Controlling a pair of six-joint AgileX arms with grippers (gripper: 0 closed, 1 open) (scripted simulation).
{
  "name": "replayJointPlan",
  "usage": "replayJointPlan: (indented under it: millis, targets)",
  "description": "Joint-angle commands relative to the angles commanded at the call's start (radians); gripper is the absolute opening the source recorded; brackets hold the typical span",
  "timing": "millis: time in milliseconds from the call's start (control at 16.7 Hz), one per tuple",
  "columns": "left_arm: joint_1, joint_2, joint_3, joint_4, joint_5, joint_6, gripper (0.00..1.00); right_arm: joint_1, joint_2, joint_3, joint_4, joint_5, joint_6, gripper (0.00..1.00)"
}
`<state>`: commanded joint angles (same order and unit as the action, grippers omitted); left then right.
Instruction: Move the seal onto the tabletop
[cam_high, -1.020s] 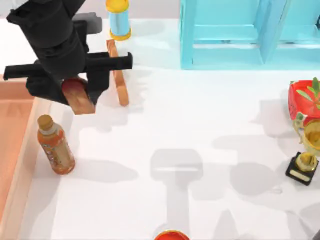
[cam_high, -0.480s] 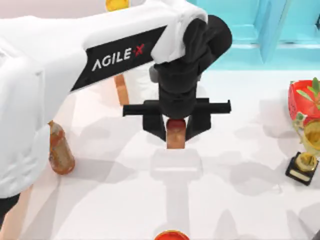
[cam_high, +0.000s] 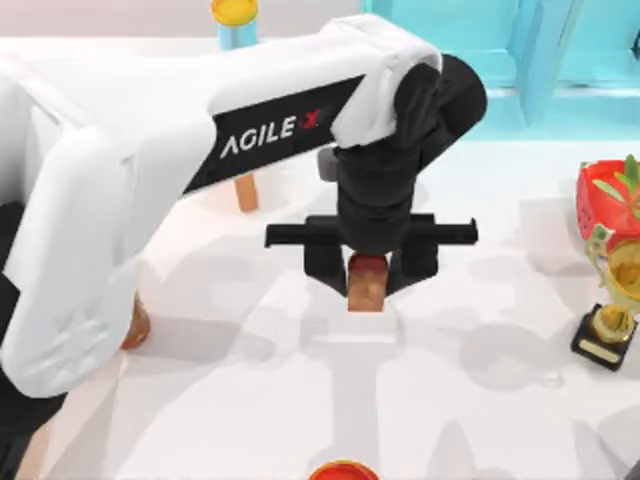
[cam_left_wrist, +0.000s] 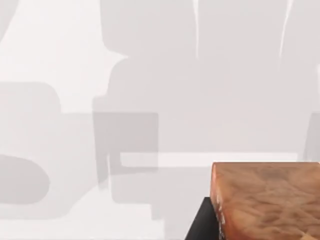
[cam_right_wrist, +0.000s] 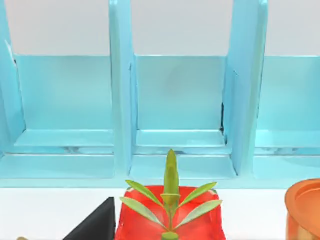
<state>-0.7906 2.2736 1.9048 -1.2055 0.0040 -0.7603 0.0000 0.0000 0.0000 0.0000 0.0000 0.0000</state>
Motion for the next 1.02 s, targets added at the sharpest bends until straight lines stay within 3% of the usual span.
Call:
replayJointPlan:
  millis: [660,1020]
  targets:
    - [-0.003,0.038,-0.11,0.153,-0.002,0.0,0.0,0.0,0.0,0.0,0.0,0.0,0.0,1.0]
    - [-0.003,0.038,-0.11,0.153,-0.002,0.0,0.45,0.0,0.0,0.0,0.0,0.0,0.0,1.0]
